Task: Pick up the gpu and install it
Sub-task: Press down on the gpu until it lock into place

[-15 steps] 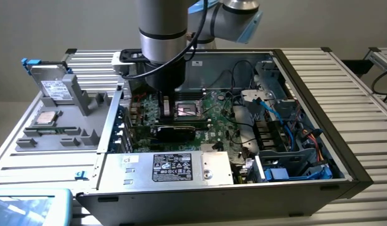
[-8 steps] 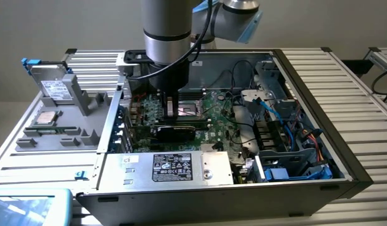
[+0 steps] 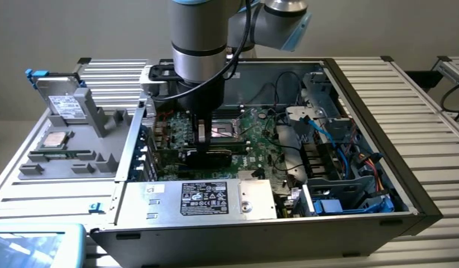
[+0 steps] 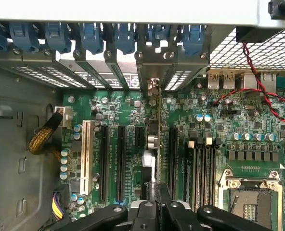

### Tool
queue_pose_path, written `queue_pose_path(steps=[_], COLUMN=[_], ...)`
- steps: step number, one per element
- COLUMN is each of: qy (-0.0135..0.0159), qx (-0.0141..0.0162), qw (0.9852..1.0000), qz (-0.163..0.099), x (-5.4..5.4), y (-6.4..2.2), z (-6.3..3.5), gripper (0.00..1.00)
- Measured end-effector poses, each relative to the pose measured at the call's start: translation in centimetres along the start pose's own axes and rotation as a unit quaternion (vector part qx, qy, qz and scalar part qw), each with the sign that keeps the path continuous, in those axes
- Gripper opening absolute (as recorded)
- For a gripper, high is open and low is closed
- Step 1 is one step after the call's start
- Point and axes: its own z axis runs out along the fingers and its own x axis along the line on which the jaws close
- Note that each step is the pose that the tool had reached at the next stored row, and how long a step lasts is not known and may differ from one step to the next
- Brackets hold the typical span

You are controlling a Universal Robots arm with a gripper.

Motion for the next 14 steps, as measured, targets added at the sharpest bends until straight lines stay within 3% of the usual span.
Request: queue_pose_path(steps=[4, 5, 12, 14], qy=[-0.0008, -0.0019, -0.0008, -0.0006], qx=[0.0000, 0.0006, 0.0000, 0.0000], qw=[1.0000, 1.0000, 1.0000, 1.0000], qz=[0.000, 0.001, 0.000, 0.000], x=[0.0, -0.1, 0.0, 0.0], y=[-0.01, 0.00, 0.24, 0.35], z=[0.08, -0.22, -3.47, -3.95], gripper=[0.12, 0.12, 0.12, 0.12])
